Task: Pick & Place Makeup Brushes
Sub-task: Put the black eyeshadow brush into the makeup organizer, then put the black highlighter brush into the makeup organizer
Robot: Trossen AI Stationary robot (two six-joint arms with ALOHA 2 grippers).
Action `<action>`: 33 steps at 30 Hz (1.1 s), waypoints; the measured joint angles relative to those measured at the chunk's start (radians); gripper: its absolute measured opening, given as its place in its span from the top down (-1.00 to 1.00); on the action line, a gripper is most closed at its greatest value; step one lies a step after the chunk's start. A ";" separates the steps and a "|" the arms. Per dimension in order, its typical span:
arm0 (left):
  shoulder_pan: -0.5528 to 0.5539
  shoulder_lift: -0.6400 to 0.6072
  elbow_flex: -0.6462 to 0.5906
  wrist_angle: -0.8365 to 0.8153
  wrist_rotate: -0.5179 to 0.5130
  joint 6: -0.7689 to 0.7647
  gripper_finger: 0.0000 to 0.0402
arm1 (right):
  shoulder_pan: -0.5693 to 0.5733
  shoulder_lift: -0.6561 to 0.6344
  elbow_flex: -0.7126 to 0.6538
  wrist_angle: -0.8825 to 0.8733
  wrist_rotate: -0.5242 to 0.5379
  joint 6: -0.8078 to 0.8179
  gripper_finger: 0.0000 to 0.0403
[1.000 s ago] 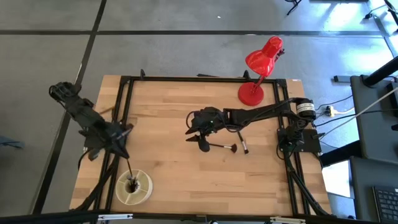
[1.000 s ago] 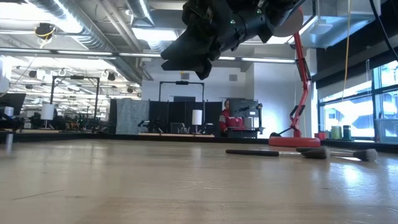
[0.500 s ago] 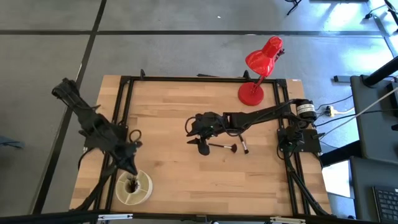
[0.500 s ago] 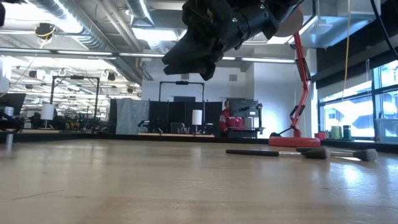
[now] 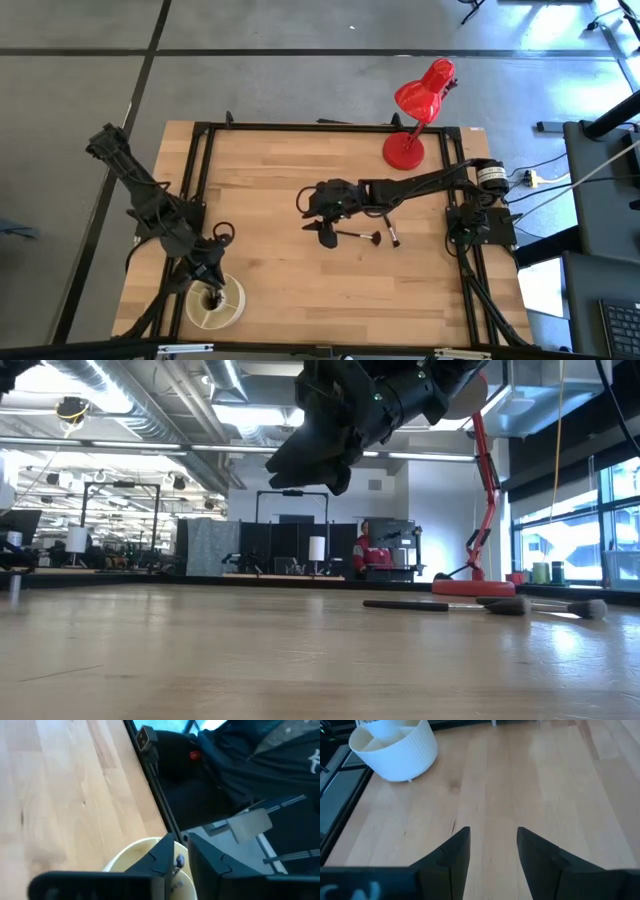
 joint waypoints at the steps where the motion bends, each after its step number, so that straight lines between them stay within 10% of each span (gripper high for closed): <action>1: 0.000 0.000 0.000 0.003 -0.007 -0.001 0.71 | 0.000 0.000 0.000 -0.008 0.000 0.001 0.20; 6: 0.021 -0.020 0.000 0.009 -0.109 0.028 0.55 | 0.000 -0.023 0.000 -0.102 0.013 0.003 0.20; 13: 0.173 -0.025 0.001 0.024 -0.615 0.176 0.51 | 0.000 -0.191 0.000 -0.402 0.146 -0.026 0.20; 19: 0.417 0.085 0.001 0.237 -0.314 0.371 0.59 | 0.021 -0.309 0.000 -0.650 0.180 -0.046 0.20; 33: 0.716 0.622 0.000 0.959 -0.234 0.526 0.57 | 0.141 -0.423 -0.160 -0.748 0.541 0.091 0.20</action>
